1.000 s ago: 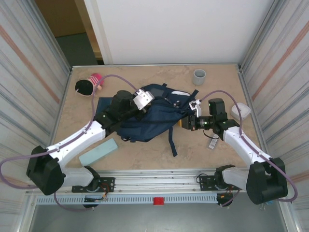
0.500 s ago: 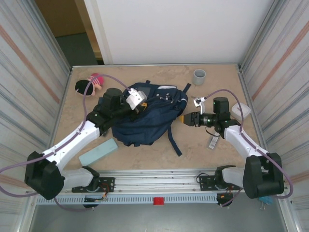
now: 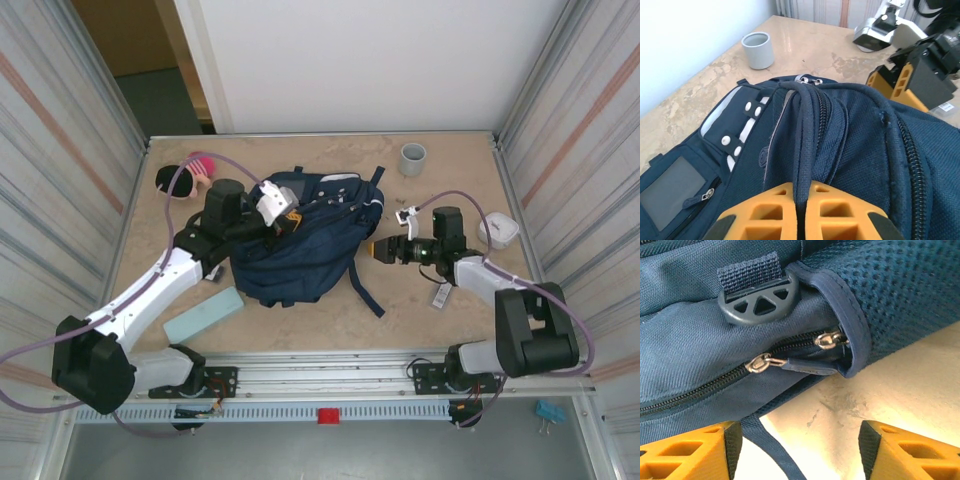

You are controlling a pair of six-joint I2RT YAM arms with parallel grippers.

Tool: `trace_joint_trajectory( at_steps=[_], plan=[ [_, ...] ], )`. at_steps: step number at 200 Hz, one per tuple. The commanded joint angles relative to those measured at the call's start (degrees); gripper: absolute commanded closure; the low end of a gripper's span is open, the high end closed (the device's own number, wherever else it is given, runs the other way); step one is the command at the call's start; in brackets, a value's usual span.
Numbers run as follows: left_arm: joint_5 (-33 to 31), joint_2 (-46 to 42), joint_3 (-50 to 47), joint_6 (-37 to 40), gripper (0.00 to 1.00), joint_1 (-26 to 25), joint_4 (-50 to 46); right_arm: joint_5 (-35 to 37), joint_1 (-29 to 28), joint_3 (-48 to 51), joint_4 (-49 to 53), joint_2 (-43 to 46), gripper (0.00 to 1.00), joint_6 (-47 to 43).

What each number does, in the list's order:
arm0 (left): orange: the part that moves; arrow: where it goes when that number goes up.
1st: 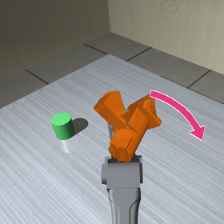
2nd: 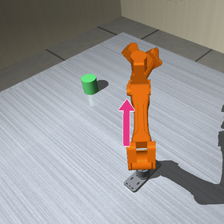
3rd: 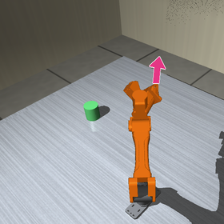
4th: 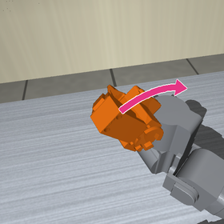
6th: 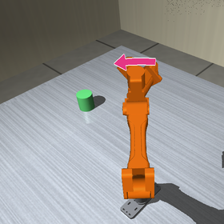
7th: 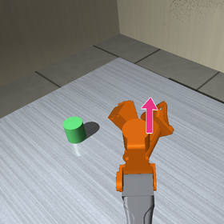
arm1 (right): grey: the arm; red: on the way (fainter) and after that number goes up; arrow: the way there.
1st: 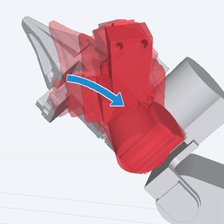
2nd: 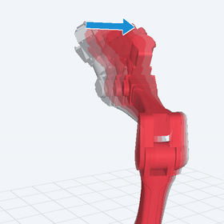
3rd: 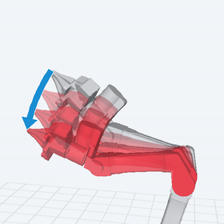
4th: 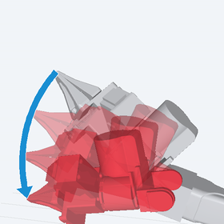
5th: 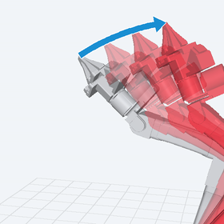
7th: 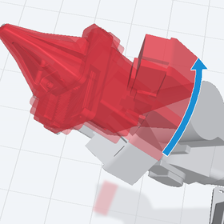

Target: Pack books, pencil case, and school supplies into a backpack

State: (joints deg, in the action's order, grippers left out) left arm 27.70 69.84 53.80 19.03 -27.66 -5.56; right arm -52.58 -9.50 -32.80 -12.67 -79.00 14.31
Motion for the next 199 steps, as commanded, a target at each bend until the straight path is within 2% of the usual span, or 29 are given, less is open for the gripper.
trace_joint_trajectory(
  at_steps=[1,32,68,76,99,130,147,158,167,183,199],
  plan=[
    [5.6,-3.2,3.9,-0.9,1.0,0.9,4.6,-5.3,-1.1,-3.6,-5.3,-1.9,0.39,-3.8],
    [7.3,-3.3,4.2,-1.2,1.0,1.6,4.5,-7.3,-2.9,-6.4,-4.6,-4.5,0.44,-6.8],
    [8.5,-3.2,4.3,-1.7,1.0,1.9,4.6,-5.9,-3.7,-8.5,-4.1,-7.5,0.44,-8.4],
    [8.6,-3.1,4.3,-1.8,1.0,1.9,4.8,-6.1,-3.8,-8.9,-4.1,-8.1,0.47,-8.4],
    [8.0,-2.8,4.3,-2.2,1.0,1.9,5.1,-7.5,-3.9,-9.6,-4.7,-8.9,0.67,-7.7],
    [8.5,-2.8,4.1,-2.8,1.0,2.0,6.2,-9.1,-3.8,-9.8,-4.7,-9.3,0.76,-8.2],
    [8.5,-2.6,4.2,-2.7,1.0,1.9,6.1,-8.7,-3.5,-9.9,-4.4,-9.8,0.73,-8.6],
    [8.6,-2.5,4.4,-2.6,1.0,2.0,6.0,-7.4,-3.3,-9.9,-4.1,-10.1,0.58,-8.8],
    [8.9,-2.5,4.6,-2.7,1.0,2.1,5.9,-5.8,-3.2,-10.0,-3.9,-10.4,0.5,-9.1],
    [9.5,-2.5,4.7,-2.6,1.0,2.1,5.9,-5.0,-3.1,-10.3,-3.8,-10.9,0.42,-9.4],
    [9.8,-2.5,4.8,-2.8,1.0,2.2,6.1,-6.6,-3.2,-11.1,-3.6,-11.7,0.42,-9.6]
  ],
)
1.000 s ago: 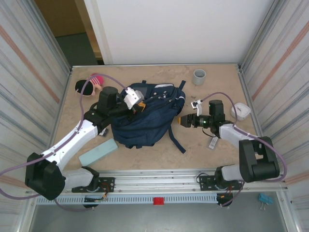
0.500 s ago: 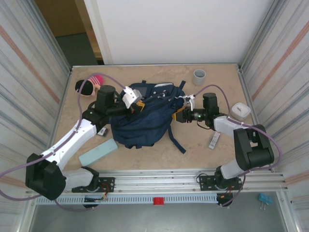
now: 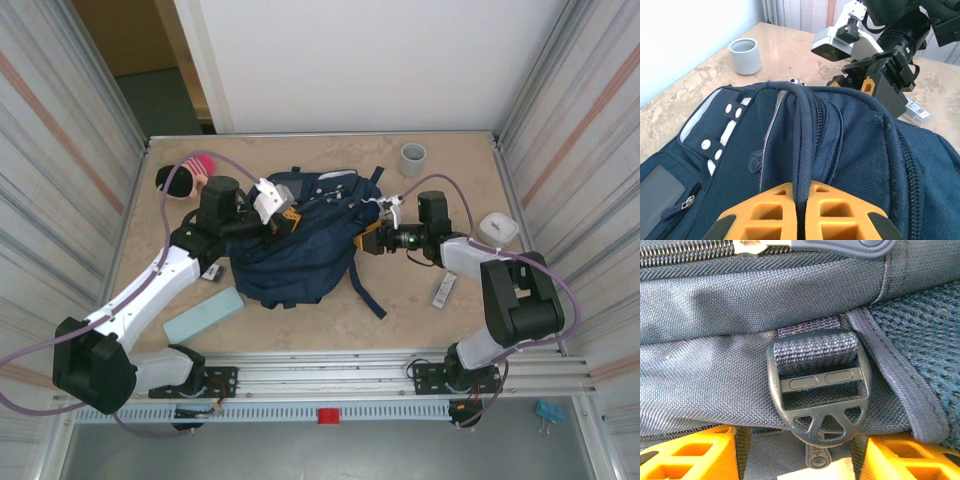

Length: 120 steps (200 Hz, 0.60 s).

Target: Pack books, pencil case, and school supplies into a backpack

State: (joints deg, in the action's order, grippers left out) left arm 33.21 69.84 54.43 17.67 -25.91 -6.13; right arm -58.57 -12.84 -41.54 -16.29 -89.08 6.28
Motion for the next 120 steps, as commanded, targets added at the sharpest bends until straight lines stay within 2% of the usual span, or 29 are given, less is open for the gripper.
trace_joint_trajectory(
  at_steps=[1,12,55,93,120],
  plan=[
    [4.3,-2.5,4.2,-1.4,1.0,0.4,6.6,-0.8,0.2,-2.4,0.0,-1.6,0.42,-1.5],
    [4.6,-2.4,4.1,-1.5,1.0,0.4,6.9,-2.3,-0.2,-2.9,0.1,-2.1,0.46,-1.7],
    [3.7,-2.3,3.7,-1.9,1.0,0.5,7.5,-8.4,-0.5,-2.8,0.9,-0.6,0.76,-1.9],
    [2.5,-2.2,3.7,-1.9,1.0,0.7,7.7,-9.4,-0.7,-1.8,2.8,2.4,0.83,-0.4],
    [0.4,-2.0,3.6,-2.4,1.0,0.7,7.7,-6.3,-0.8,-1.0,1.8,4.1,0.89,5.6]
  ],
)
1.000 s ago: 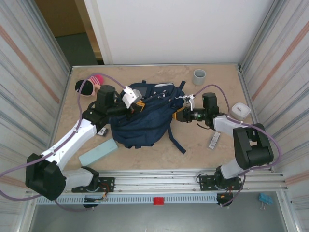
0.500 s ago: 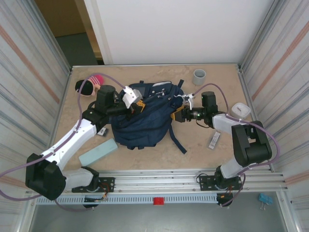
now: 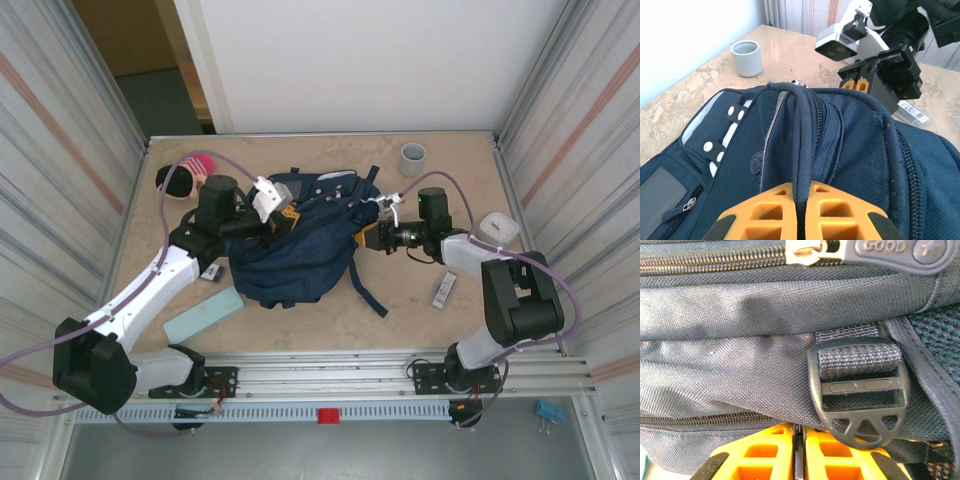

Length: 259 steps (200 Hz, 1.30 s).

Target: Pack books, pencil case, and school supplies into a backpack

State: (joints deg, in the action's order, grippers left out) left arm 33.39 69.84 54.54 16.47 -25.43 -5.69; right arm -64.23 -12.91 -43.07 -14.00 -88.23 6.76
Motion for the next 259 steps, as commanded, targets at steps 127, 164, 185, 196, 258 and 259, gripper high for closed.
trace_joint_trajectory(
  at_steps=[127,164,185,196,258,259],
  plan=[
    [0.3,-3.1,1.8,-2.7,1.0,0.2,10.1,5.2,-2.9,1.7,-3.8,1.0,0.65,9.6],
    [0.4,-2.9,2.1,-2.6,1.0,0.2,10.2,8.1,-3.2,0.9,0.5,0.7,0.65,5.8],
    [0.3,-2.8,2.1,-2.7,1.0,0.3,10.2,8.3,-3.4,0.4,1.6,0.5,0.79,5.3],
    [-0.2,-2.8,2.1,-2.8,1.0,0.2,10.2,8.2,-3.4,0.7,1.4,1.1,0.84,5.7],
    [-22.7,-2.2,1.2,-2.0,1.0,-4.0,8.6,9.6,-4.6,1.7,7.7,12.3,0.95,8.9],
    [-23.0,-2.1,1.1,-1.9,1.0,-4.1,8.6,9.6,-4.7,1.6,7.8,12.5,0.95,8.9]
  ],
)
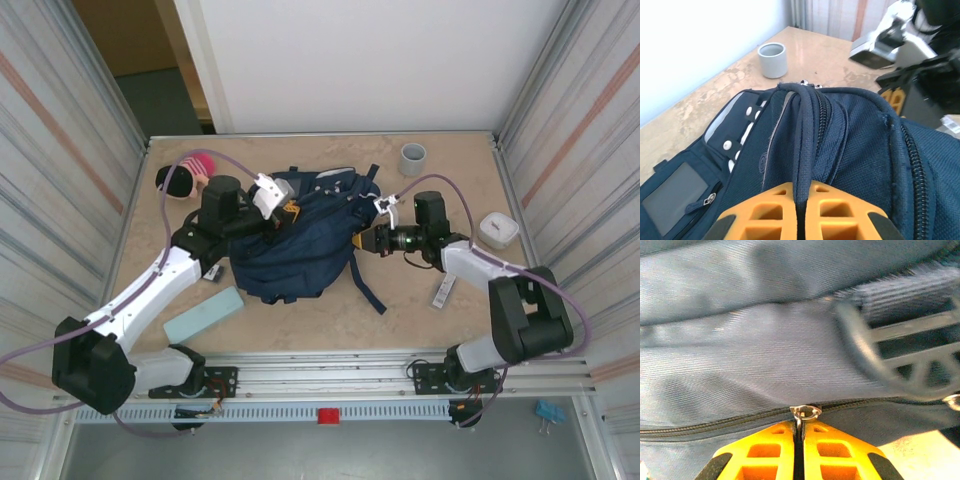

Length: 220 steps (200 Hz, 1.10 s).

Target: Pack books, pencil case, and school supplies into a backpack

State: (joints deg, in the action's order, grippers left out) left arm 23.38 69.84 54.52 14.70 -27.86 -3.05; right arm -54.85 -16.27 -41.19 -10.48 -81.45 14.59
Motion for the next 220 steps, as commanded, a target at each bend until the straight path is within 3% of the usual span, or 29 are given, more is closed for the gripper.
trace_joint_trajectory(
  at_steps=[1,49,111,159,191,199,220],
  plan=[
    [-13.6,-2.1,1.1,-0.1,1.0,-1.9,5.9,0.3,-1.4,-0.3,4.4,5.9,0.95,1.2],
    [-30.7,1.9,2.4,4.2,1.0,-8.9,4.5,2.5,-5.1,-3.0,13.8,12.0,0.95,3.9],
    [-42.7,10.4,7.2,1.4,1.0,-13.5,5.8,10.0,-14.3,-6.0,21.7,16.4,0.94,9.0],
    [-38.3,15.3,9.5,-4.6,1.0,-16.0,9.1,21.5,-25.0,-6.0,15.2,13.9,0.93,23.6],
    [-32.9,14.9,8.6,-5.2,1.0,-16.0,11.5,23.9,-28.0,-5.5,9.6,10.9,0.89,27.8],
    [-30.0,14.3,8.1,-4.5,1.0,-15.5,11.6,24.2,-28.0,-5.1,9.6,11.5,0.81,28.0],
    [-21.6,11.7,6.3,-3.8,1.0,-12.9,10.8,25.5,-26.0,-3.2,11.0,16.1,0.49,28.3]
  ],
)
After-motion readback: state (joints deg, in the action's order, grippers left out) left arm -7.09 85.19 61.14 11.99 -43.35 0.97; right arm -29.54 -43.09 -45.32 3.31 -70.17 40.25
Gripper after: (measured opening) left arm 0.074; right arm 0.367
